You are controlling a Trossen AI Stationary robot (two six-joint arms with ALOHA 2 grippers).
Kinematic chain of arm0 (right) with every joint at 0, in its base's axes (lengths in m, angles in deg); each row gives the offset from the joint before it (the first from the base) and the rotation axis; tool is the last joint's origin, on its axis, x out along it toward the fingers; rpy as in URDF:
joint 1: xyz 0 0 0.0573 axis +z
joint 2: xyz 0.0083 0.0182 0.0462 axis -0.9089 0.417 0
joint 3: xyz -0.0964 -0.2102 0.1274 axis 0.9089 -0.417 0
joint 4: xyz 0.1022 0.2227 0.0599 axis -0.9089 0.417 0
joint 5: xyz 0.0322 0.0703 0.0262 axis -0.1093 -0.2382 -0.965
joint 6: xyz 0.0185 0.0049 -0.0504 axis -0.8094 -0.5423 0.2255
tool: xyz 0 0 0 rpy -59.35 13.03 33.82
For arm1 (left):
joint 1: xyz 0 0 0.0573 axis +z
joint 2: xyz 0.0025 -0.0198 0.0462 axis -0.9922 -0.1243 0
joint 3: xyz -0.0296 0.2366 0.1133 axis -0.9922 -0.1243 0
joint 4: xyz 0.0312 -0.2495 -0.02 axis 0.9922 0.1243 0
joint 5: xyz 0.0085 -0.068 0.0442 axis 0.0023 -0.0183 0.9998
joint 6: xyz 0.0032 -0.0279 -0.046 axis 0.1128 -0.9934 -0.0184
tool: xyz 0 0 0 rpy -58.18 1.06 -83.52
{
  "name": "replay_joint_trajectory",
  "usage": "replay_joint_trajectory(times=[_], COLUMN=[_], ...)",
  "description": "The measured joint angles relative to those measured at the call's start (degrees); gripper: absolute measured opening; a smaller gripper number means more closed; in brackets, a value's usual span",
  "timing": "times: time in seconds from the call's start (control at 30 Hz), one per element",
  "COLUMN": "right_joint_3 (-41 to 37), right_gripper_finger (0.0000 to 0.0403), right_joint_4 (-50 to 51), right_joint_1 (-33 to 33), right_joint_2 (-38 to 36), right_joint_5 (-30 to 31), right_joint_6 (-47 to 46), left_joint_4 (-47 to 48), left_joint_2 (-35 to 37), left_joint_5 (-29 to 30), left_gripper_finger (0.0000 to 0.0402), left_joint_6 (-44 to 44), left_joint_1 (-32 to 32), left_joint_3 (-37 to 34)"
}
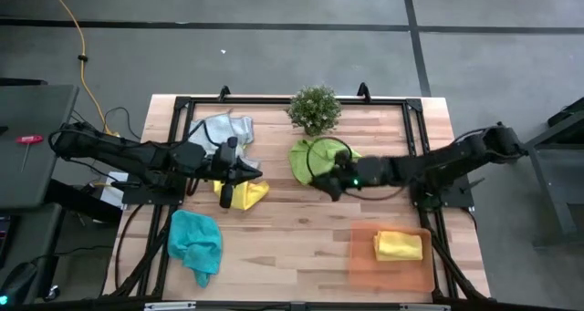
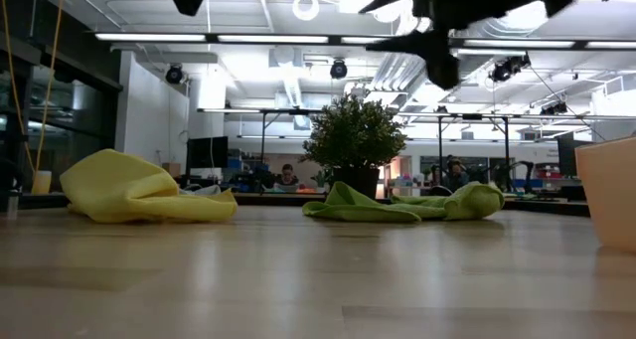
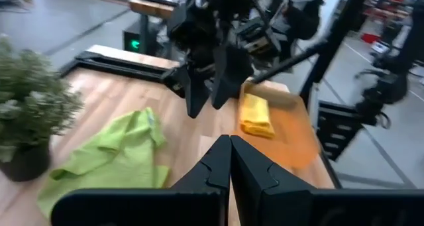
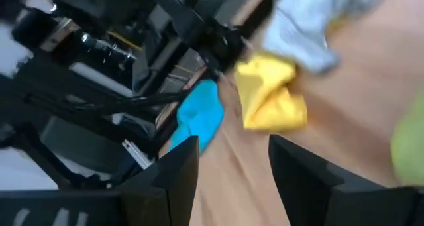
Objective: Fold microfiber towels
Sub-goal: Fold the yellow microfiber towel
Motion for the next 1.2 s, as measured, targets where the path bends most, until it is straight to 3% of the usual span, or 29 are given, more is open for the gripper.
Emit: replay_joint_trajectory(times=[0.13, 0.33, 0.7, 1.0, 1.2], right_joint_3=[5.42, 12.34, 14.12, 14.12, 14.12], right_gripper_finger=[0.0174, 0.0174, 0.0174, 0.0174, 0.0174], right_joint_4=[8.33, 22.5, 26.16, 26.84, 28.98], right_joint_1=[-4.18, -6.2, -6.72, -6.72, -6.71], right_joint_2=[0.0, 0.0, 0.04, 0.04, 0.06], right_joint_5=[-5.83, -7.05, -7.93, -7.89, -7.82], right_joint_6=[8.56, 18.12, 20.82, 19.34, 19.33], left_joint_4=[0.0, -0.03, 0.53, 21.6, 22.15], left_joint_2=[0.44, 0.53, -2.16, -18.19, -29.41], left_joint_5=[3.3, 5.29, 6.73, -7.03, -15.08], left_gripper_finger=[0.0, 0.0, 0.0014, 0.0125, 0.0182], left_joint_6=[0.0, 1.0, 5.4, 4.47, 11.6], left_joint_1=[-0.94, -1.26, 0.13, 12.15, 18.39], left_joint_3=[0.0, 0.0, 0.0, 4.76, 4.85])
